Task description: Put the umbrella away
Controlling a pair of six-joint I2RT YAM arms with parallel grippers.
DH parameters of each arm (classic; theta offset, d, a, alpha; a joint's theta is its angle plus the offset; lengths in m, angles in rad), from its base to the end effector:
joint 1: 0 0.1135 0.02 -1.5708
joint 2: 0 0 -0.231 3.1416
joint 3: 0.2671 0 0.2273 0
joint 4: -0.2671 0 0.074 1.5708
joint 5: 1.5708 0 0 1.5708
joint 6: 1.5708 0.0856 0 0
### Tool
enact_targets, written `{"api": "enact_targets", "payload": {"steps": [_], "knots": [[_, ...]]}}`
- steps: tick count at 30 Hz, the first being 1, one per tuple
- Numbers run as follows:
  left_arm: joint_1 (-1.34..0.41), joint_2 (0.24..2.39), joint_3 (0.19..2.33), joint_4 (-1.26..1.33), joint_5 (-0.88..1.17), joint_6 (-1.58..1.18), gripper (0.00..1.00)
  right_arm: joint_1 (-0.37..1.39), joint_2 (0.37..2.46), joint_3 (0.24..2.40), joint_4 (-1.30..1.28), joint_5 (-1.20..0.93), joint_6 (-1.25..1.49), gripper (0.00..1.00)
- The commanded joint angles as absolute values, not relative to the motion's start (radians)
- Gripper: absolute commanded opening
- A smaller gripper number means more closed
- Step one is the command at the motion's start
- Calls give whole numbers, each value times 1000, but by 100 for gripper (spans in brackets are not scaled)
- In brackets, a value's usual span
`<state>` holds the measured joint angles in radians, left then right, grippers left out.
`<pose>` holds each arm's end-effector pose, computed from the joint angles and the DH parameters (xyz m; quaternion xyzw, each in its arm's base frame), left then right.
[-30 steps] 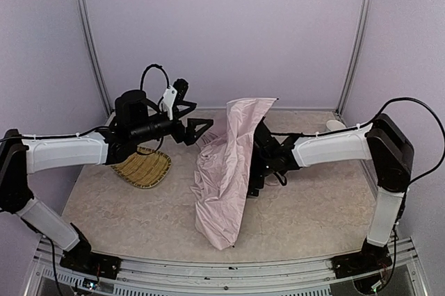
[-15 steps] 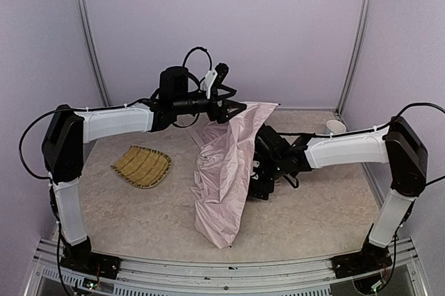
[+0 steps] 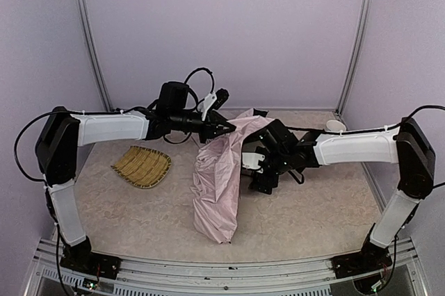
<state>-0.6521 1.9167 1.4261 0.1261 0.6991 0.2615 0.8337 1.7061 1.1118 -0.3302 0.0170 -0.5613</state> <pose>0.3245 -0.3171 0.2307 0.5156 0.6087 -0.3801 0.4681 0.2447 0.2674 0.1419 -0.6070 0.7285 0.0351 0.3157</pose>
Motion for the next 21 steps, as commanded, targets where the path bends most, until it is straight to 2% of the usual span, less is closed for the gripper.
{"api": "enact_targets", "payload": {"steps": [1,7,11,16,20,21], "knots": [[-601,1830,1306,152,595,227,0,790,1606,1127,-395,-28,-563,91],[-635,1707,1048,145,483,409,0,701,1487,1171,-540,-230,-557,92],[-688,1741,973,140,405,502,0,695,1500,1260,-509,-314,-559,92],[-683,1840,987,150,354,490,0,696,1643,1349,-386,-358,-518,91],[-682,1843,1002,161,358,475,0,698,1861,1493,-410,-357,-449,82],[-683,1834,999,164,358,474,7,699,1910,1535,-427,-361,-433,79]]}}
